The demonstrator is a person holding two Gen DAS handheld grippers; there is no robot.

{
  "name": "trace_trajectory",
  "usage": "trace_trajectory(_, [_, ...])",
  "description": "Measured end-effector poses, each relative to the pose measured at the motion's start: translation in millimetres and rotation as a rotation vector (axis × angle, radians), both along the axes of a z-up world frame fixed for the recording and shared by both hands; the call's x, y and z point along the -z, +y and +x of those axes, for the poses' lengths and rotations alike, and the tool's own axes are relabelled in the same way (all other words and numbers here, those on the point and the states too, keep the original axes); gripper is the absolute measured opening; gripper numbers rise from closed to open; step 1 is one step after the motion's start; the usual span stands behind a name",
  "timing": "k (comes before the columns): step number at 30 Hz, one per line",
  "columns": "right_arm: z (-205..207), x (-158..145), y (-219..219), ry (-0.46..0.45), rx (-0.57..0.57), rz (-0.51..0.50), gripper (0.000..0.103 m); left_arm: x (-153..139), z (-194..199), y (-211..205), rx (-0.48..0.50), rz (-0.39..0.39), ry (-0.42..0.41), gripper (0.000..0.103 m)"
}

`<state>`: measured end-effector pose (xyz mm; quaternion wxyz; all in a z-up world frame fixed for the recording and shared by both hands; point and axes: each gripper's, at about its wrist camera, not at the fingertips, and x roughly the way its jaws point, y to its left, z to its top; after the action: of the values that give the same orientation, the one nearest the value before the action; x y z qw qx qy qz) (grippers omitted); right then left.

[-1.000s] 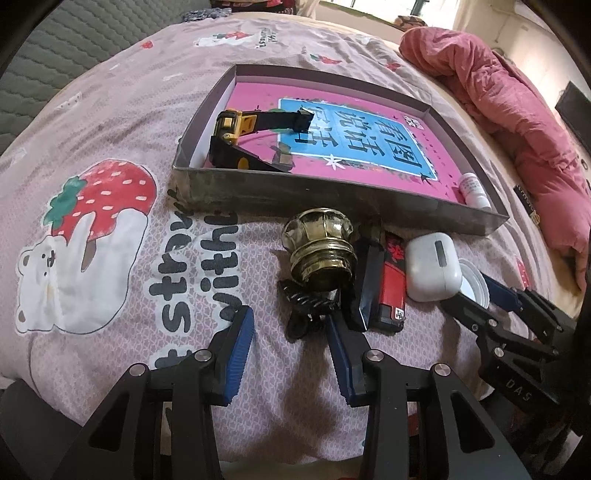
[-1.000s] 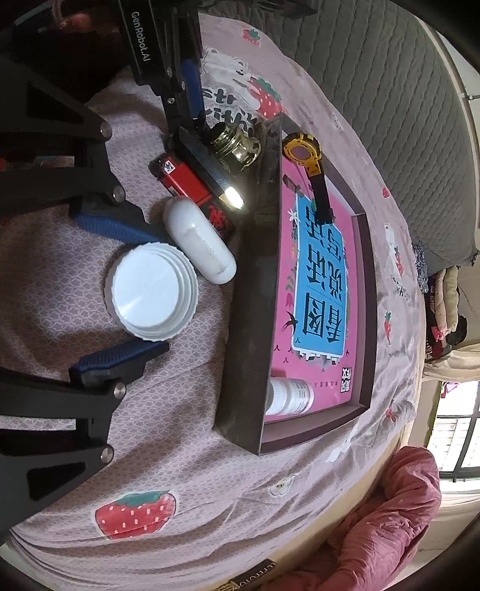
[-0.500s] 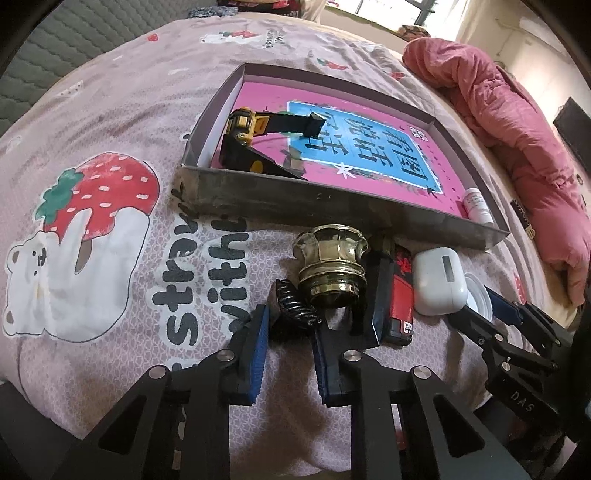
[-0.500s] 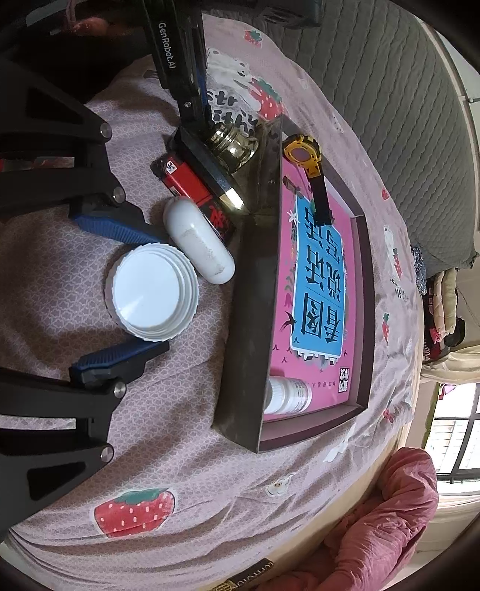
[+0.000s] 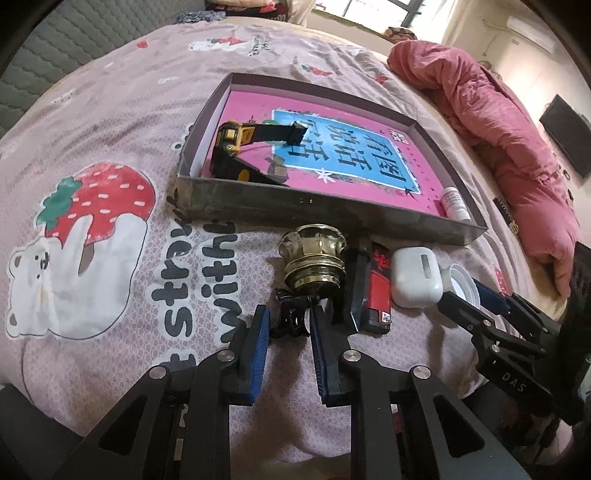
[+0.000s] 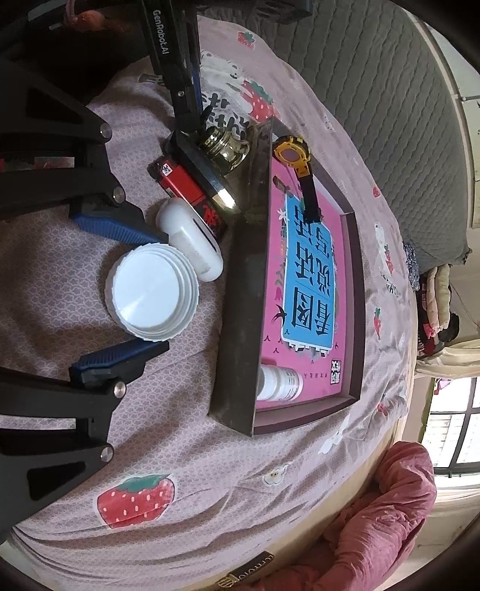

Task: Organize rigid objects
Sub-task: 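Move left tool to brass cylinder's black cord while right approaches white cap, then close left tool on the black coiled cord while right grips white cap rim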

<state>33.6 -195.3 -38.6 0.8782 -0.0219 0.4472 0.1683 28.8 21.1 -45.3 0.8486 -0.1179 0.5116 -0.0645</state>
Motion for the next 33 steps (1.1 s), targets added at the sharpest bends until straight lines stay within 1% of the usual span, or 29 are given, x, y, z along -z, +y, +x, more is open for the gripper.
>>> trace_trajectory(5, [0.4, -2.0, -5.5, -0.001, 0.012, 0.018, 0.05, -0.3, 0.4, 0.6, 0.002, -0.007, 0.007, 0.022])
trace_trajectory(8, [0.4, -2.0, -6.2, 0.002, 0.01, 0.014, 0.05, 5.3, 1.9, 1.6, -0.003, 0.005, 0.027, 0.022])
trace_trajectory(11, [0.4, -1.4, -5.7, 0.002, 0.009, 0.015, 0.05, 11.2, 4.2, 2.5, -0.012, -0.002, 0.045, 0.022])
trace_trajectory(19, [3.2, 2.4, -5.8, 0.022, 0.021, 0.026, 0.05, 16.8, 10.4, -1.1, -0.021, 0.013, 0.061, 0.023])
trace_trajectory(21, [3.9, 3.6, -6.2, 0.026, 0.024, 0.026, 0.05, 17.3, 12.5, -1.9, -0.027, 0.015, 0.061, 0.023])
trace_trajectory(26, [4.0, 4.5, -4.7, 0.022, 0.022, 0.02, 0.05, 20.0, 16.5, -8.8, -0.01, 0.053, 0.047, 0.023])
trace_trajectory(33, [2.9, 2.0, -6.1, 0.019, 0.015, 0.037, 0.05, 13.6, 14.8, -5.6, 0.014, 0.034, 0.026, 0.022])
